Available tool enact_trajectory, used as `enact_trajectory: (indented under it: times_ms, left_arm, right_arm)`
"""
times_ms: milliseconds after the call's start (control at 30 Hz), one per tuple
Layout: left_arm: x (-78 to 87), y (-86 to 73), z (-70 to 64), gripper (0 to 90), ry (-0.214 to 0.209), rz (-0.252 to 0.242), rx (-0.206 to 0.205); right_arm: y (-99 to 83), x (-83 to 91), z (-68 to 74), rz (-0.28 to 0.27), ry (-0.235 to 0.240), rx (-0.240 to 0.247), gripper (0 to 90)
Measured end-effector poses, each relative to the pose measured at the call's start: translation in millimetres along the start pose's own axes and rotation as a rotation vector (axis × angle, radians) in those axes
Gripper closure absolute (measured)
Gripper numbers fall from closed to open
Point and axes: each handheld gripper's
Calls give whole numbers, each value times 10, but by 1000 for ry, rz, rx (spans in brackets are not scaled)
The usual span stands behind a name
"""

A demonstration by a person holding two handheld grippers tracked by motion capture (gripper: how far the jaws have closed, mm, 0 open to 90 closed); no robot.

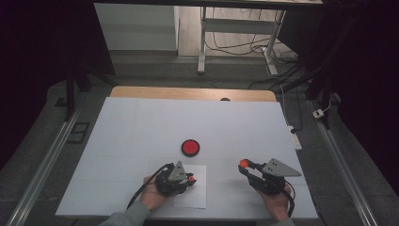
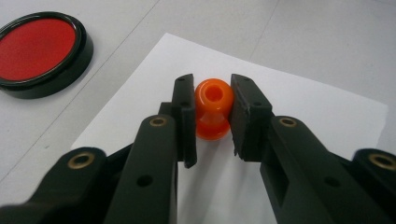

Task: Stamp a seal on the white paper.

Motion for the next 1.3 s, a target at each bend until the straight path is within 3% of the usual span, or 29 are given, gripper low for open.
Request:
enact_trajectory:
  times_ms: [767, 833, 933, 1300]
  left_arm:
    - [4, -2, 3, 726, 0, -6, 7]
    - [16, -11, 23, 725, -22, -40, 27]
    - [142, 43, 67, 725, -23, -147, 65]
    - [300, 54, 130, 724, -12, -190, 107]
  right_arm:
    - [8, 19, -4, -3, -2, -1, 644]
    - [11, 23, -1, -5, -3, 0, 644]
    - [14, 30, -6, -8, -3, -1, 644]
    - [16, 25, -4, -7, -2, 2, 644]
Point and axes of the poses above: each handheld gripper's, and its own axes: x roughly backward along the jaws, y roughly out of its top, z roughly to its left, and after that the axes turned 12 degrees about -x, right-handed
